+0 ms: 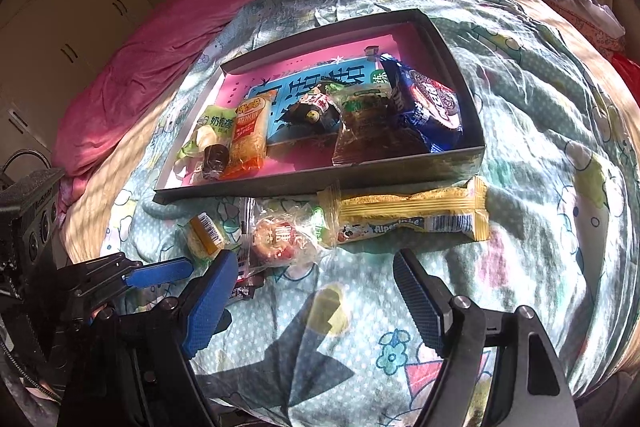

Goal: Organize snacks
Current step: 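Grasp the Snickers bar with the left tool while the right tool grasps the clear red-candy bag, then lift the Snickers bar with the left tool while the right tool carries the candy bag over the tray, then lower the candy bag into the tray with the right tool while the left tool lowers the Snickers bar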

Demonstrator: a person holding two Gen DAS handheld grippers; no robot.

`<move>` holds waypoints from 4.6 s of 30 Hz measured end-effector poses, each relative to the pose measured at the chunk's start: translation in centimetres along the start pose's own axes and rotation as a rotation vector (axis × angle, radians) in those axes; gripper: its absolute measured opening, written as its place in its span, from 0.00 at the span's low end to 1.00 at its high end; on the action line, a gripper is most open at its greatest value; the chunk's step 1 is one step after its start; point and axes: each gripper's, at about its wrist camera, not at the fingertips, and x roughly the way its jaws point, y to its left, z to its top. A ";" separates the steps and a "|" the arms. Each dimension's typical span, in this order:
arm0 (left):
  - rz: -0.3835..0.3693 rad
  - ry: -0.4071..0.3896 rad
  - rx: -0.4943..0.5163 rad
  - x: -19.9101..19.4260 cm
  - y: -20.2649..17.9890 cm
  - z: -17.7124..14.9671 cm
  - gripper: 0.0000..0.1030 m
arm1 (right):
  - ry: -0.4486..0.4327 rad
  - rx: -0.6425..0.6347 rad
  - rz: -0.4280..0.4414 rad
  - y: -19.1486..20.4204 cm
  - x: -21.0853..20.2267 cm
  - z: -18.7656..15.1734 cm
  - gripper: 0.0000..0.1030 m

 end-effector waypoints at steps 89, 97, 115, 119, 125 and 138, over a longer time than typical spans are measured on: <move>0.023 -0.206 -0.279 -6.2 7.9 3.6 0.28 | -0.188 0.008 0.105 -0.7 -2.4 3.6 0.48; 0.047 -0.214 -0.264 -6.0 7.7 4.9 0.28 | -0.215 -0.040 0.067 0.1 -2.9 4.5 0.48; 0.057 -0.197 -0.287 -4.3 8.9 6.3 0.28 | -0.222 -0.081 0.040 1.0 -2.5 6.1 0.48; 0.066 -0.188 -0.286 -3.7 9.0 6.6 0.28 | -0.221 -0.083 0.035 1.0 -2.3 6.4 0.48; 0.077 -0.171 -0.287 -2.7 9.3 6.6 0.28 | -0.208 -0.088 0.025 1.1 -1.7 6.6 0.48; 0.079 -0.154 -0.281 -1.4 9.4 7.0 0.28 | -0.184 -0.101 0.015 1.3 -0.2 7.2 0.48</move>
